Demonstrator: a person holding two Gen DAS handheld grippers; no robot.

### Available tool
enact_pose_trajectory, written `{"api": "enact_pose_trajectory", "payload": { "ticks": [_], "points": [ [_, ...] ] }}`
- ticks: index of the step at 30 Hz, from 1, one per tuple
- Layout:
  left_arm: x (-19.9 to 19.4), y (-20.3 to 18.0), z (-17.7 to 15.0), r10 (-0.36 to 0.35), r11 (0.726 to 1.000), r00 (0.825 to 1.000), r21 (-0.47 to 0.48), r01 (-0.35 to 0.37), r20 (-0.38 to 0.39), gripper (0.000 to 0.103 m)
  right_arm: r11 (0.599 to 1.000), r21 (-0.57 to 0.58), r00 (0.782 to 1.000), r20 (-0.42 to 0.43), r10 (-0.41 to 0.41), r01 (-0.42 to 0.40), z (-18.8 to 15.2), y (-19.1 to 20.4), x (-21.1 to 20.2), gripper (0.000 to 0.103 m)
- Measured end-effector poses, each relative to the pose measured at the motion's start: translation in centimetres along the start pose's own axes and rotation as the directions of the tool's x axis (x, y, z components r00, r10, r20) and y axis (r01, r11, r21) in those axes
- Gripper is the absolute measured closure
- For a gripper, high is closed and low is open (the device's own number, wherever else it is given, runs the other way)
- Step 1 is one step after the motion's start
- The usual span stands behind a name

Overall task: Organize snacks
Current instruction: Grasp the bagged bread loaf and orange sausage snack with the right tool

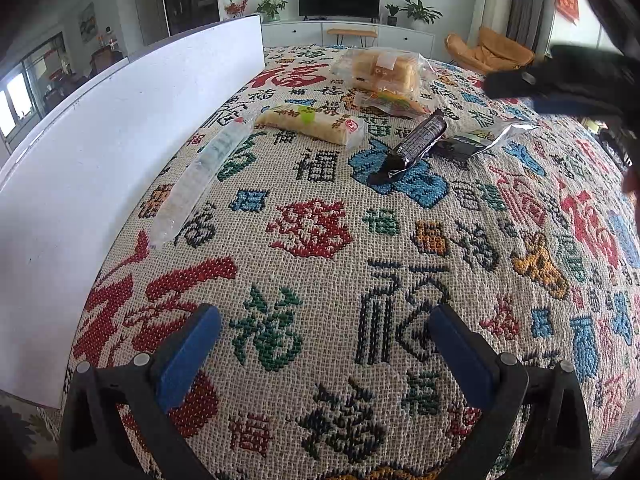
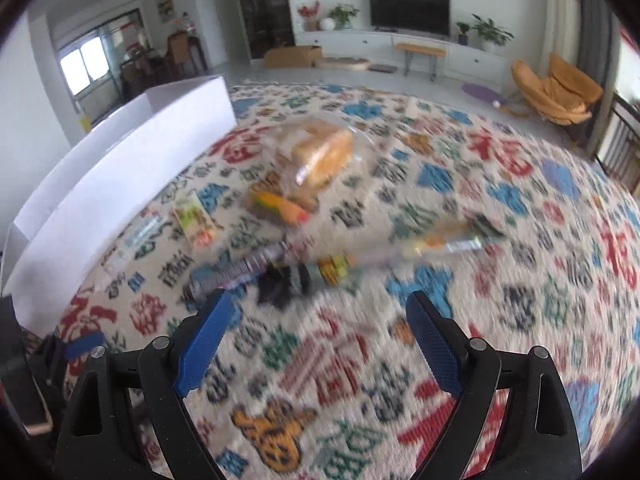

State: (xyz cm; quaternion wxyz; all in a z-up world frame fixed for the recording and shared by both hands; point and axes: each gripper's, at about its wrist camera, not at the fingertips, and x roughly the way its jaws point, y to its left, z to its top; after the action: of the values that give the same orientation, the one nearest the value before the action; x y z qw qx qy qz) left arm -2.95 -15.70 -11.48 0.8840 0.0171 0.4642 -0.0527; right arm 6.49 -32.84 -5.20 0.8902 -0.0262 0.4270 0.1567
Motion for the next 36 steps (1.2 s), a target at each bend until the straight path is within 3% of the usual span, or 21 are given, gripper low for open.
{"api": "enact_pose_trajectory", "payload": {
  "ticks": [2,5,9,12,14,16,19,20,25,27,31,36],
  "points": [
    [-0.1,0.0,-0.1,0.0,1.0,1.0,0.0,0.0,0.0,0.0,0.994,-0.109,0.997,-0.075,0.019,-0.027,3.2,1.4,3.1,0.013],
    [0.0,0.0,0.0,-0.002,1.0,1.0,0.002,0.002,0.002,0.0,0.975,-0.221,0.975,-0.221,-0.015,-0.035,5.7,2.8,8.3,0.015],
    [0.1,0.0,0.1,-0.003,1.0,1.0,0.002,0.003,0.003,0.0,0.939,-0.343,0.963,-0.259,-0.079,-0.015,6.7,4.7,12.0,0.016],
    [0.2,-0.1,0.2,-0.003,1.0,1.0,0.002,0.003,0.004,0.0,0.92,-0.393,0.949,-0.295,-0.115,-0.01,6.9,5.3,14.0,0.034],
    [0.1,0.0,0.0,-0.003,1.0,1.0,0.003,0.003,0.003,0.0,0.938,-0.345,0.951,-0.297,-0.082,-0.026,7.3,4.6,14.3,0.033],
    [0.1,0.0,0.1,-0.003,1.0,1.0,0.002,0.003,0.004,0.0,0.96,-0.276,0.952,-0.305,-0.034,-0.054,7.4,3.8,14.4,0.039],
    [0.2,0.0,0.1,-0.003,1.0,1.0,0.002,0.003,0.004,0.0,0.976,-0.213,0.958,-0.284,-0.027,-0.036,7.4,2.7,13.6,0.069],
    [0.2,0.0,0.1,-0.003,1.0,1.0,0.002,0.003,0.004,0.0,0.983,-0.178,0.959,-0.282,-0.014,-0.038,7.4,2.2,13.3,0.084],
    [0.2,0.0,0.1,-0.003,1.0,1.0,0.003,0.003,0.004,0.0,0.996,0.0,0.974,-0.209,0.088,-0.09,7.2,-0.2,10.2,0.086],
    [0.2,0.0,0.1,-0.003,1.0,1.0,0.003,0.003,0.004,0.0,0.987,0.069,0.97,-0.188,0.155,-0.144,6.6,-0.9,8.8,0.086],
    [0.2,0.0,0.0,-0.003,1.0,1.0,0.003,0.003,0.004,0.0,0.955,0.158,0.943,-0.181,0.278,-0.252,4.5,-1.4,5.7,0.086],
    [0.2,0.0,0.0,-0.003,1.0,1.0,0.003,0.003,0.004,0.0,0.925,0.23,0.906,-0.232,0.353,-0.302,-0.8,-1.7,3.0,0.085]
  ]
}}
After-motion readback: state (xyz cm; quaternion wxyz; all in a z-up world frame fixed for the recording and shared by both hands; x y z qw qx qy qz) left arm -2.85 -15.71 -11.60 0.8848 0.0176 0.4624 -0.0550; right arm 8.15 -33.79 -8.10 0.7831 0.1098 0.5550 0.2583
